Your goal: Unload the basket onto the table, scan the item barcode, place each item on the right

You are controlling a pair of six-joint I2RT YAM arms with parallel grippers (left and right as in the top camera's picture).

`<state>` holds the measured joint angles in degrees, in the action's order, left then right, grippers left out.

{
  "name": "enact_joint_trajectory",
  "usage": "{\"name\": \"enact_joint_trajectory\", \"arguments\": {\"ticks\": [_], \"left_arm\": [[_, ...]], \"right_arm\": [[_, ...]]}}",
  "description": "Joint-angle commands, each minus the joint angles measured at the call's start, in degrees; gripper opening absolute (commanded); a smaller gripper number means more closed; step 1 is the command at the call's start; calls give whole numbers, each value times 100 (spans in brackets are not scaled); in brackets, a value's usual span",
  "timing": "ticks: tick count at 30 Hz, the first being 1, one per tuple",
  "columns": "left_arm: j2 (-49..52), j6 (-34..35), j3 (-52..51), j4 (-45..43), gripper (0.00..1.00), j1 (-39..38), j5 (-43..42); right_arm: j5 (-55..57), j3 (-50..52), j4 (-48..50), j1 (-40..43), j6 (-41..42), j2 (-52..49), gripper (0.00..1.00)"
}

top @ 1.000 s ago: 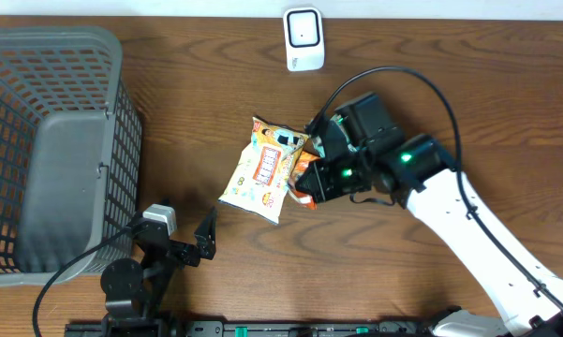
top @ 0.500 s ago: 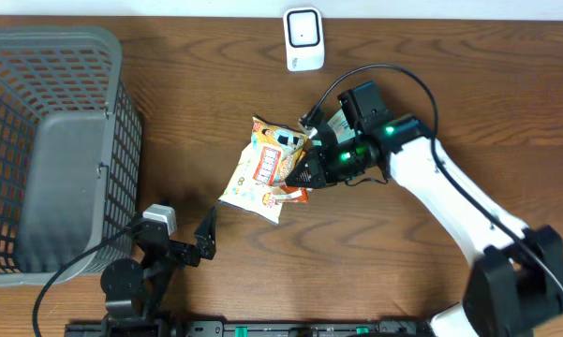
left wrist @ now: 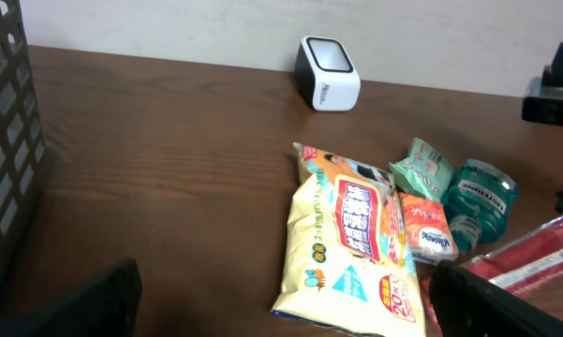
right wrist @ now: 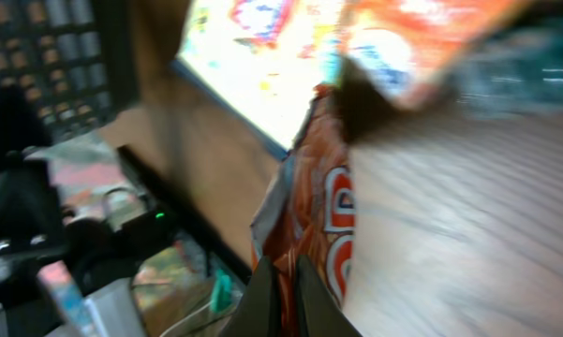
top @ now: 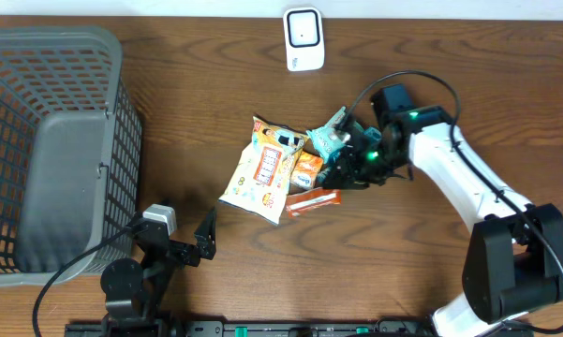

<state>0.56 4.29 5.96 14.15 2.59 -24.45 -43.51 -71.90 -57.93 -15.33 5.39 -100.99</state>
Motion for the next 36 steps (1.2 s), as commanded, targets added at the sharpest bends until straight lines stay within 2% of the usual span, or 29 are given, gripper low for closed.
{"name": "enact_joint_trajectory", "arguments": {"ticks": [1, 11, 13, 17, 18, 23, 25, 27, 30, 36], "left_arm": [[4, 52, -114, 76, 98, 24, 55], [4, 52, -114, 76, 98, 24, 55], [4, 52, -114, 76, 98, 24, 55], [4, 52, -114, 76, 98, 24, 55], [4, 52, -114, 74, 98, 24, 55], [4, 52, -114, 76, 98, 24, 55], [4, 52, -114, 74, 98, 24, 55], [4, 52, -114, 76, 98, 24, 55], [4, 52, -116, 76, 98, 24, 55], [4, 52, -116, 76, 98, 24, 55]], "right_arm": [[658, 83, -157, 205, -162, -28, 1], [1408, 592, -120, 271, 101, -28, 1], [1445, 656, -144, 271, 94, -28, 20], [1510, 660, -352, 273, -11, -13, 72], [1506, 636, -437, 284, -33, -2, 81], [1458, 435, -721, 299, -343, 63, 82], [1290, 424, -603, 251, -942, 96, 87], [1211, 424, -476, 208, -1298, 96, 88], [1196, 426, 28, 61, -1742, 87, 89], [1189, 426, 1047, -284, -1744, 48, 85]]}}
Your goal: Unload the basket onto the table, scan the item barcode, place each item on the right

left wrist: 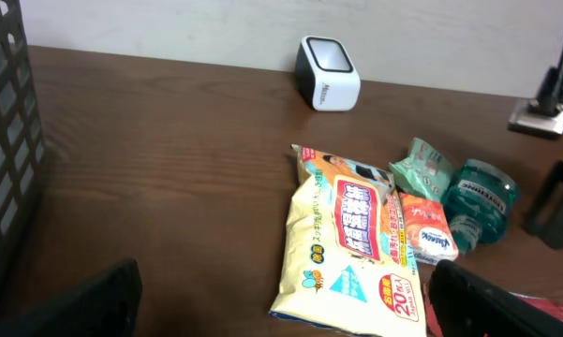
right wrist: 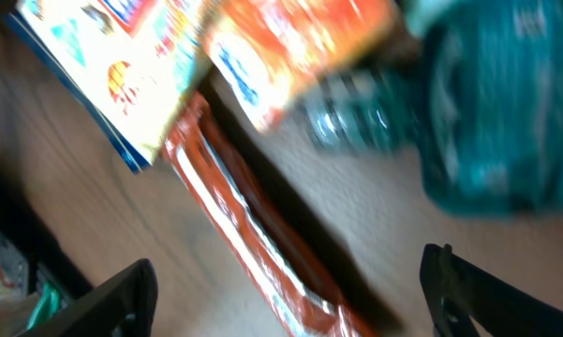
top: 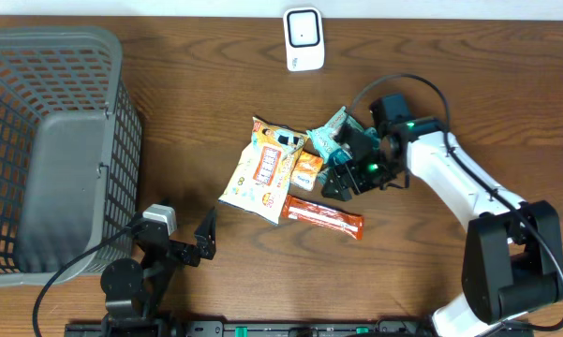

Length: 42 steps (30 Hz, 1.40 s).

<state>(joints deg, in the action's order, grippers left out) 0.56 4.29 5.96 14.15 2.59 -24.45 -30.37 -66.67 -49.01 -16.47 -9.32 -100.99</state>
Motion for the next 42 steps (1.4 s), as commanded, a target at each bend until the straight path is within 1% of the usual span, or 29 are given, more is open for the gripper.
{"name": "enact_joint_trajectory", "arguments": {"ticks": [1, 5, 8, 12, 15, 23, 28, 29, 30, 32, 33, 34, 36, 39, 42], "left_arm": [[4, 52, -114, 76, 98, 24, 55], [4, 52, -114, 76, 98, 24, 55], [4, 52, -114, 76, 98, 24, 55], [4, 52, -114, 74, 98, 24, 55], [4, 52, -114, 76, 98, 24, 55], [4, 52, -114, 74, 98, 24, 55], [4, 52, -114, 76, 98, 24, 55], [4, 52, -114, 76, 98, 24, 55], [4, 52, -114, 76, 98, 24, 55], [4, 52, -114, 76, 98, 24, 55], [4, 52, -114, 76, 98, 24, 55], [4, 52, -114, 76, 98, 24, 55], [4, 52, -114, 76, 98, 24, 55], [4, 52, -114, 76, 98, 24, 55], [4, 52, -114, 74, 98, 24, 55]], "right_arm": [[-118, -96, 203, -227, -280, 48, 85], [4, -94, 203, -483, -448, 31, 83], [291, -92, 186, -667, -446, -24, 77], [328, -87, 96, -754, -444, -101, 73], [328, -70, 72, -752, -444, -223, 69], [208, -70, 81, -748, -295, -942, 64], [-164, -70, 7, -754, -317, -1241, 63], [-173, -70, -20, -756, -319, -1279, 60], [-170, -70, -26, -758, -321, -1335, 54], [-173, -70, -33, -758, -319, -1379, 35], [-173, -70, -50, -758, -319, -1410, 28], [-170, -68, -74, -761, -330, -1419, 23], [-170, -68, -133, -765, -439, -1447, 18], [-170, -66, -116, -776, -511, -1453, 1], [-365, -72, -50, -774, -505, -1451, 1]]}}
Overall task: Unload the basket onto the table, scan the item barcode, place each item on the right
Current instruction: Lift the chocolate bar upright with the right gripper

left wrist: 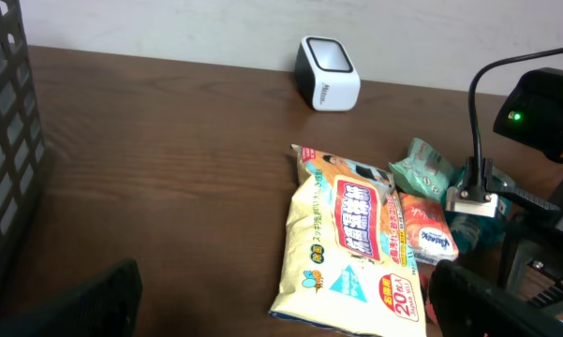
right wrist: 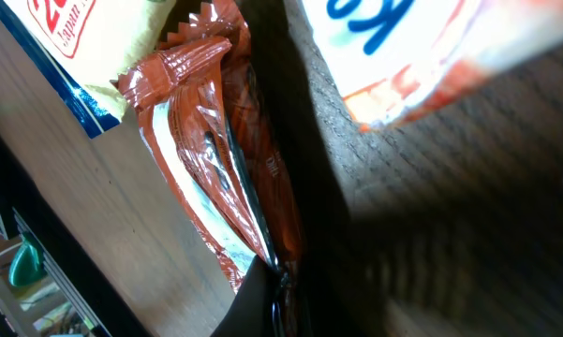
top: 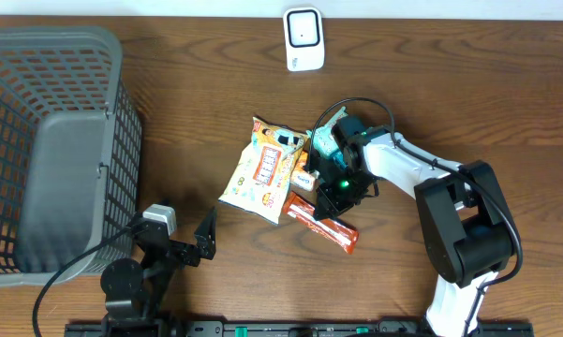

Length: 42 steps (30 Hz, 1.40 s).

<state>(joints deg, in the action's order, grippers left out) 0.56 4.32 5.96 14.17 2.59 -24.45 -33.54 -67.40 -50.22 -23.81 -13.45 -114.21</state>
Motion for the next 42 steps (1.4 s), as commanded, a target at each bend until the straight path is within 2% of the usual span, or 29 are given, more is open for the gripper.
{"name": "enact_joint_trajectory", "arguments": {"ticks": [1, 7, 10, 17, 23, 33, 42], "left_arm": [[4, 50, -114, 74, 98, 24, 55], [4, 50, -114, 74, 98, 24, 55], [4, 50, -114, 74, 98, 24, 55], [4, 50, -114, 74, 98, 24, 55], [4, 50, -114, 72, 98, 24, 55], [4, 50, -114, 72, 98, 24, 55], [4, 50, -114, 74, 98, 24, 55]], "right_arm": [[-210, -15, 74, -28, -92, -122, 1], [-1707, -584, -522, 254, -76, 94, 1], [-2076, -868, -866, 433, -79, 367, 1], [-2994, -922, -942, 734, -13, 1285, 1], [-2835, -922, -870, 813, 232, 2028, 1], [-1049, -922, -662, 813, 2629, 3215, 2], [-1051, -922, -988, 807, 2855, 4168, 2]]}}
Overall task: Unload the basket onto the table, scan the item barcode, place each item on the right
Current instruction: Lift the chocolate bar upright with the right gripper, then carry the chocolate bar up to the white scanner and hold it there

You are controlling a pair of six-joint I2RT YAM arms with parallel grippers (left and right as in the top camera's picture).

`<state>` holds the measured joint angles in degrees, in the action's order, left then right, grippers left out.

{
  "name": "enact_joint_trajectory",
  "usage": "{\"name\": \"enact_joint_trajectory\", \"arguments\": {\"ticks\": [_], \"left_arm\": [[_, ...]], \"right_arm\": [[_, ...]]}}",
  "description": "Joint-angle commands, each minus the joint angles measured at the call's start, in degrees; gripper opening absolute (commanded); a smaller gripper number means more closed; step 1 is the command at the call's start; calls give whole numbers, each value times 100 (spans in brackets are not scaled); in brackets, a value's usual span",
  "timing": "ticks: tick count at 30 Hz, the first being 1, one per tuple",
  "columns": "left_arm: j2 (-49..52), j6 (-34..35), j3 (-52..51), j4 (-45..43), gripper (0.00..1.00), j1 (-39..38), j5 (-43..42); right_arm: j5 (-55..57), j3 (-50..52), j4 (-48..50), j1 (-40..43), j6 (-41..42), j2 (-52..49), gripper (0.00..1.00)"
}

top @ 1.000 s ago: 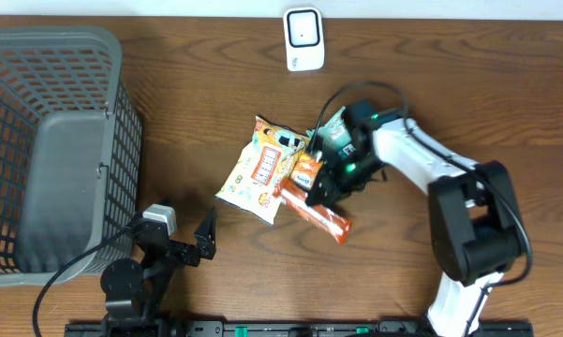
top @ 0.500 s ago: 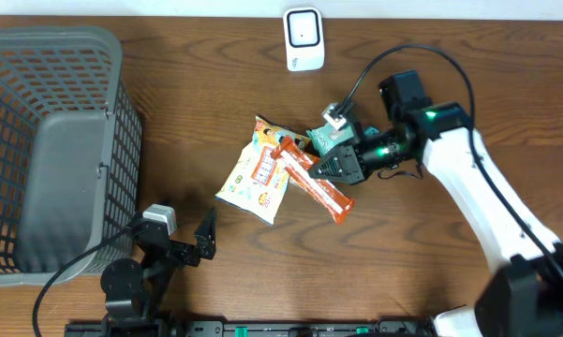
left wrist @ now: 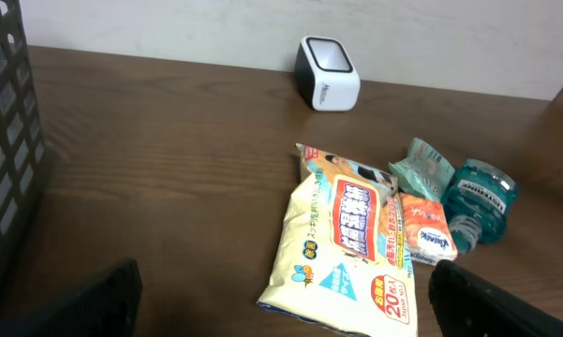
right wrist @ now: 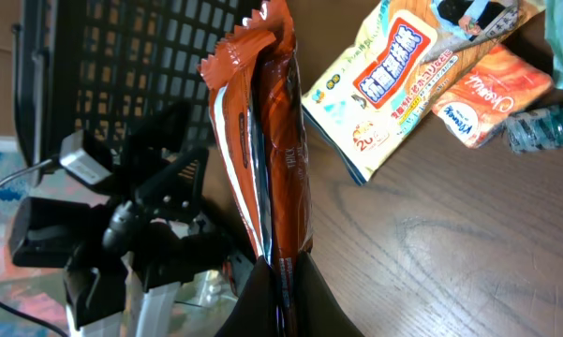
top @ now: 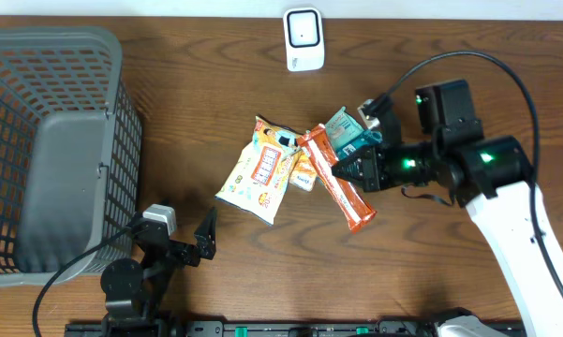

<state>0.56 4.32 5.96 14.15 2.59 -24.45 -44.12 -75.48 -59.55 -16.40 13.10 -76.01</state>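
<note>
My right gripper (top: 363, 173) is shut on a long orange-brown snack wrapper (top: 337, 183), held off the table over the pile of goods. In the right wrist view the wrapper (right wrist: 262, 150) stands on end, pinched at its lower end by the right gripper (right wrist: 281, 281). The white barcode scanner (top: 303, 38) stands at the table's far edge, also seen as scanner (left wrist: 328, 73). My left gripper (left wrist: 281, 300) rests low at the front left, open and empty, its fingers (left wrist: 94, 300) dark at the frame's lower corners.
On the table lie a yellow wipes pack (top: 260, 171), an orange tissue pack (top: 305, 172), a teal pouch (top: 342, 126) and a teal bottle (left wrist: 475, 198). A grey mesh basket (top: 47, 140) fills the left side.
The right gripper was low on the table, shut on the wrapper's end by the wipes pack. It now holds the wrapper raised, further right. The wipes pack has shifted slightly.
At first the right gripper pinched the wrapper beside the goods. Then it stood open with the wrapper lying flat on the table. It was shut on the wrapper's end again, and now holds it in the air. The left arm stayed still.
</note>
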Motion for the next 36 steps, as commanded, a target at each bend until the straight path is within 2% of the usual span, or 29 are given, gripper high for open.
{"name": "enact_joint_trajectory", "arguments": {"ticks": [1, 12, 21, 26, 32, 36], "left_arm": [[4, 50, -114, 76, 98, 24, 55], [4, 50, -114, 74, 98, 24, 55], [4, 50, -114, 74, 98, 24, 55], [4, 50, -114, 76, 98, 24, 55], [4, 50, -114, 76, 98, 24, 55], [4, 50, -114, 74, 98, 24, 55]], "right_arm": [[9, -114, -66, 66, 221, 409, 1], [11, -114, -153, 59, 813, 1233, 2], [11, -114, -192, 57, 800, 1742, 1], [-94, -114, -219, 55, 494, 1773, 1], [-699, -114, -142, 57, -339, 1764, 1], [-654, -114, -87, 57, -461, 1757, 1]]}}
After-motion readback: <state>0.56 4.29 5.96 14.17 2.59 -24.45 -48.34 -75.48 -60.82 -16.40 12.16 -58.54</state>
